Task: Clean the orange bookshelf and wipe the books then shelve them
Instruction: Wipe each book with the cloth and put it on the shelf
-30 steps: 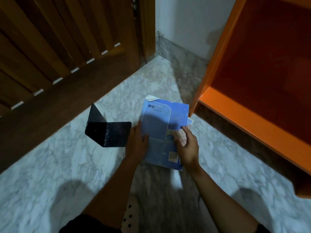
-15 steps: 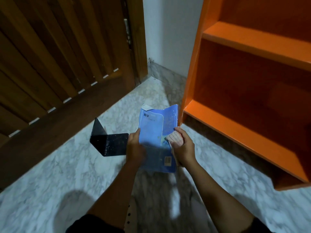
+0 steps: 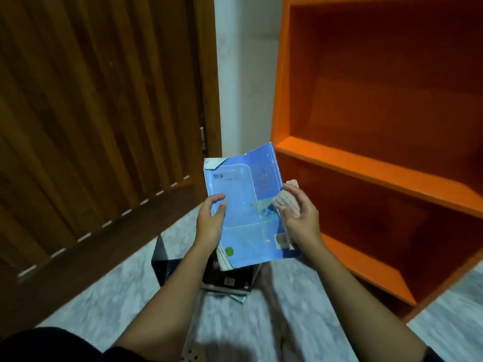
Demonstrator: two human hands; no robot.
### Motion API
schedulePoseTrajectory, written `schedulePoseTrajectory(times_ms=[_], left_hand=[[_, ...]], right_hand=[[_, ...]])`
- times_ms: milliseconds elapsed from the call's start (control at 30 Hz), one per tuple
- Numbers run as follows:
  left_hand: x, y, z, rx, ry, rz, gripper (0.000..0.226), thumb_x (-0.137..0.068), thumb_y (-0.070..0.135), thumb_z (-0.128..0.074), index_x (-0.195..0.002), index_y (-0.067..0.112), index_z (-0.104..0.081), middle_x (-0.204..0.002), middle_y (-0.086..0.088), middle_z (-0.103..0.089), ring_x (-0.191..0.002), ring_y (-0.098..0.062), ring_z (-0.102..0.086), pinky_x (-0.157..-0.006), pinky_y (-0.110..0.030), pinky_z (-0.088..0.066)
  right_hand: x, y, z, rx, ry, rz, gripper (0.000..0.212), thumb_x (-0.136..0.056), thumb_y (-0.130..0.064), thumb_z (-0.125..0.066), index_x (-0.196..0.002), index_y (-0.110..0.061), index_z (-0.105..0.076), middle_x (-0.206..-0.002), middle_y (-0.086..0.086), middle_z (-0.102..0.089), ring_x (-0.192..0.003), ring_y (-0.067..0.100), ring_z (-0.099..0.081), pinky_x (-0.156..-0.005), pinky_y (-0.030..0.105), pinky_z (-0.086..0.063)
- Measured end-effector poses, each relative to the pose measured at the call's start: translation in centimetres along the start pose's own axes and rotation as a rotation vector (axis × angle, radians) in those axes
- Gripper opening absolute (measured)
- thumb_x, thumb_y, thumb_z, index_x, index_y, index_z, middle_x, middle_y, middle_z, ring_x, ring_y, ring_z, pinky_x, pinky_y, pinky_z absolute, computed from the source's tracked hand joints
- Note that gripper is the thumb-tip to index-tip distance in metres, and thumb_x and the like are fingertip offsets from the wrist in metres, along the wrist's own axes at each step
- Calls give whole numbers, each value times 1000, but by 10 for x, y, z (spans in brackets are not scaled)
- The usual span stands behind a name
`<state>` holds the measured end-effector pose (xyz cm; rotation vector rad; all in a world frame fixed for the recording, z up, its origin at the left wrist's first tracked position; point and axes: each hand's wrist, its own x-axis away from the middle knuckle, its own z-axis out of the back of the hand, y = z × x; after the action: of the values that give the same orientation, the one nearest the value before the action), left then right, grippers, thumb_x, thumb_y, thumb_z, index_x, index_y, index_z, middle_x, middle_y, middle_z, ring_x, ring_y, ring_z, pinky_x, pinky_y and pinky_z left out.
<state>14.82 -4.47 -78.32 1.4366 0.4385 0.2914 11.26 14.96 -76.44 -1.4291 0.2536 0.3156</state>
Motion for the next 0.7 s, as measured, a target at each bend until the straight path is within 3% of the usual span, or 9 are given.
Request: schedulePoseTrajectory(times_ms=[67, 133, 200, 333, 433, 567, 700], left_hand=[[6, 38, -3, 69, -43, -88, 21, -97, 14, -48, -98, 31, -61, -116, 10, -59, -117, -21, -55, -101, -47, -45], [14, 69, -8, 116, -91, -183, 22, -99, 13, -44, -108, 26, -60, -118, 14, -57, -119, -14, -52, -99, -33, -47], [19, 93, -12, 156, -144, -249, 26, -100, 13, -41, -116, 25, -57, -122, 16, -54, -120, -6, -50, -95, -21, -46], [22, 128, -28, 243, -246, -299, 33, -100, 11, -41, -120, 33, -56, -135, 14, -50, -125, -9, -48, -98, -31, -47], [24, 147, -44, 311, -242, -313, 33, -99, 8, -41, -120, 30, -56, -132, 11, -52, -118, -8, -54, -90, -29, -53], [24, 149, -62, 339, -223, -297, 33, -99, 6, -42, -114, 30, -59, -122, 21, -54, -122, -17, -53, -95, -44, -51], [19, 138, -65, 369, -201, -244, 36, -99, 6, -42, -113, 34, -59, -122, 20, -55, -119, -18, -55, -91, -44, -53]], right_hand=[[-2, -28, 18, 12, 13, 55, 44, -83, 9, -56, -116, -20, -63, -115, -13, -62, -103, -16, -54, -82, 4, -43], [-4, -52, 36, 10, 23, 94, 45, -84, 11, -56, -119, -16, -61, -120, -11, -59, -105, -20, -52, -81, 1, -42], [-3, -71, 52, 20, 53, 127, 43, -85, 9, -56, -120, -16, -60, -129, -7, -54, -118, -10, -47, -85, -1, -39], [-2, -88, 78, 38, 154, 159, 41, -88, 3, -57, -125, -16, -57, -138, 1, -50, -128, 9, -43, -91, 1, -39], [-4, -88, 90, 58, 243, 116, 42, -90, -2, -57, -129, -19, -54, -141, 1, -49, -132, 15, -42, -104, 27, -41], [-8, -85, 92, 75, 395, 142, 41, -92, -9, -58, -128, -29, -52, -135, -11, -48, -127, 7, -43, -102, 31, -43], [-9, -84, 69, 70, 304, 206, 41, -92, -24, -57, -130, -32, -47, -137, -15, -45, -129, 3, -41, -107, 34, -40]])
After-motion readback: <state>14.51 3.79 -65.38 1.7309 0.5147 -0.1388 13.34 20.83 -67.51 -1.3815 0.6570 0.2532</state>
